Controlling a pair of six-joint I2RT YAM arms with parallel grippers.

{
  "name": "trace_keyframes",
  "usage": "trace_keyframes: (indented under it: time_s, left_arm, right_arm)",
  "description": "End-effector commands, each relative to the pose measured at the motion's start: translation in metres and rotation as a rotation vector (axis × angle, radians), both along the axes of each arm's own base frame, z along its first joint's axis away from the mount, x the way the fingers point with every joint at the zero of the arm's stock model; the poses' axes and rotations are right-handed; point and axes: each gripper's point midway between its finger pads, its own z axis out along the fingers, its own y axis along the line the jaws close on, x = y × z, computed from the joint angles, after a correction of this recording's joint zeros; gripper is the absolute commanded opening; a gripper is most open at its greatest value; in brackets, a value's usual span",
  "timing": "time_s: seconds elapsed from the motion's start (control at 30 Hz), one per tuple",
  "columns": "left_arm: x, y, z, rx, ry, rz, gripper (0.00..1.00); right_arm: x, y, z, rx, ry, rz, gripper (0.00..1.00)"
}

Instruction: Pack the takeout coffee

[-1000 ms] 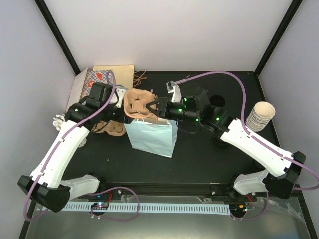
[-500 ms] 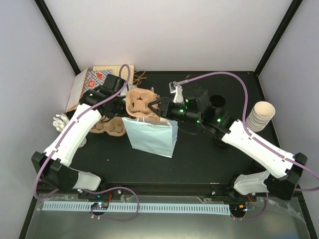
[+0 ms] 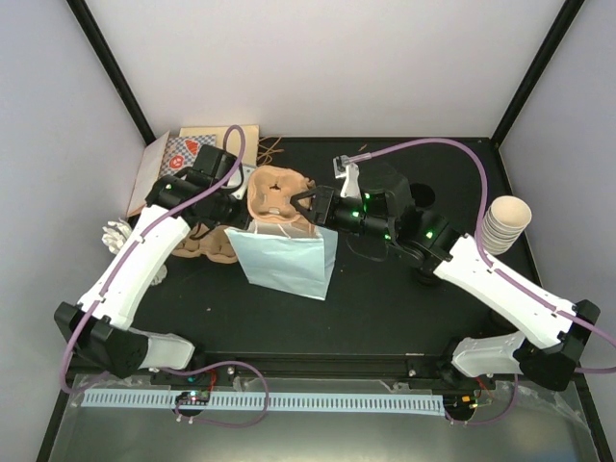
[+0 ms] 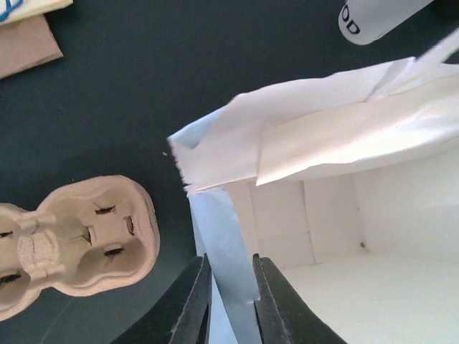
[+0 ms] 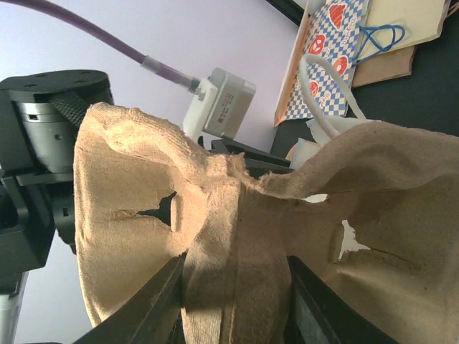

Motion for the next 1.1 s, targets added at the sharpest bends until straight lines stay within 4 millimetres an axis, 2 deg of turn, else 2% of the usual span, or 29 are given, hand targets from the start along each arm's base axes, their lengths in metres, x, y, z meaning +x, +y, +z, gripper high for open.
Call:
trace_keyframes:
  time_s: [0.0, 0.07, 0.2, 0.37, 0.43, 0.83, 1.07]
  left_arm:
    - [0.002, -0.003, 0.029, -0.047, -0.082, 0.004, 0.16]
    - [0.002, -0.003, 0.029, -0.048, -0.082, 0.005, 0.08]
    - [0.001, -0.005, 0.031, -0.061, -0.084, 0.002, 0.02]
    - [-0.001, -0.009, 0.037, -0.098, -0.105, -0.011, 0.02]
    - [-0.006, -0.009, 0.049, -0.123, -0.147, -0.02, 0.02]
    - [-0.021, -0.008, 0.092, -0.27, -0.374, -0.023, 0.01]
    - [-0.028, -0.011, 0.096, -0.353, -0.427, -0.015, 0.02]
  right_arm:
    - [0.003, -0.008, 0.003, -0.006, -0.022, -0.026, 0.35]
    - [0.003, -0.008, 0.002, -0.009, -0.022, -0.029, 0.35]
    - [0.003, -0.008, 0.002, -0.007, -0.025, -0.027, 0.35]
    - [0.002, -0.007, 0.004, -0.002, -0.029, -0.021, 0.36]
    - [0.002, -0.007, 0.006, 0.005, -0.028, -0.021, 0.35]
    - [-0.014, -0.003, 0.027, 0.073, -0.043, 0.059, 0.35]
    - [-0.022, 0.005, 0.021, 0.066, -0.035, 0.098, 0.35]
